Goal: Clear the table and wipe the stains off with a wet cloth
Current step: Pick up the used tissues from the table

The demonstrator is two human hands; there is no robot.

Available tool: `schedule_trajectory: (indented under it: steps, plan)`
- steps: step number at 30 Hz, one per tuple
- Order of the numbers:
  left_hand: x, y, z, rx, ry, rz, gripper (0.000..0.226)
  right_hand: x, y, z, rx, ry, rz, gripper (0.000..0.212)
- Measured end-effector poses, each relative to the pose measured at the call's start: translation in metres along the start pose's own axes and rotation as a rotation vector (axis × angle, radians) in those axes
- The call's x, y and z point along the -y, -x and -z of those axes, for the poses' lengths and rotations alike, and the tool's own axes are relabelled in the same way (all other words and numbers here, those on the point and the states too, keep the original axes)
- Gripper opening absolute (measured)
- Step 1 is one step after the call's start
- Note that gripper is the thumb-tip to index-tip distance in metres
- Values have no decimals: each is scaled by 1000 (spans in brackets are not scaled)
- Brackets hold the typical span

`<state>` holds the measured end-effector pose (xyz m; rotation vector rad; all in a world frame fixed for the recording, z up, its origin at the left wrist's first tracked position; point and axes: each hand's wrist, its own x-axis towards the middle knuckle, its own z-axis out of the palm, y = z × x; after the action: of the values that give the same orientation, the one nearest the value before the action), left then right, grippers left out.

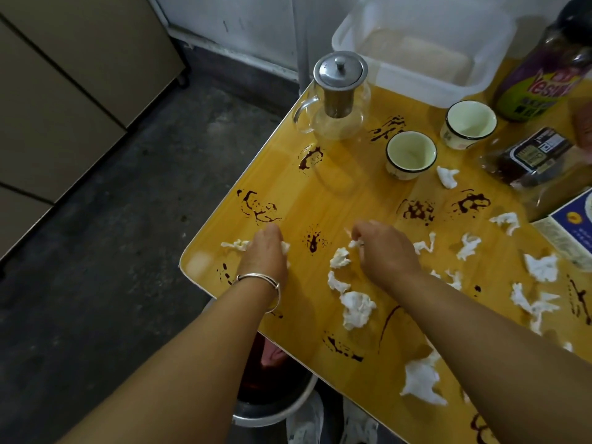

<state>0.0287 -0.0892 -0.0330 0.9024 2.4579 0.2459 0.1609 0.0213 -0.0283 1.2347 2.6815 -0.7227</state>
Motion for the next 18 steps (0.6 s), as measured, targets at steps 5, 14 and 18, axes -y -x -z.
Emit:
schedule_trajectory:
  steps: [5,14,18]
  plan:
    - [17,-1,17,-51,-27,144,45,9,6,6,139,4,133,27]
    - [19,-15,13,89,-14,305,62,12,11,-16,260,65,166,53]
    - [21,-20,8,69,-77,284,41,12,11,-23,155,67,168,20]
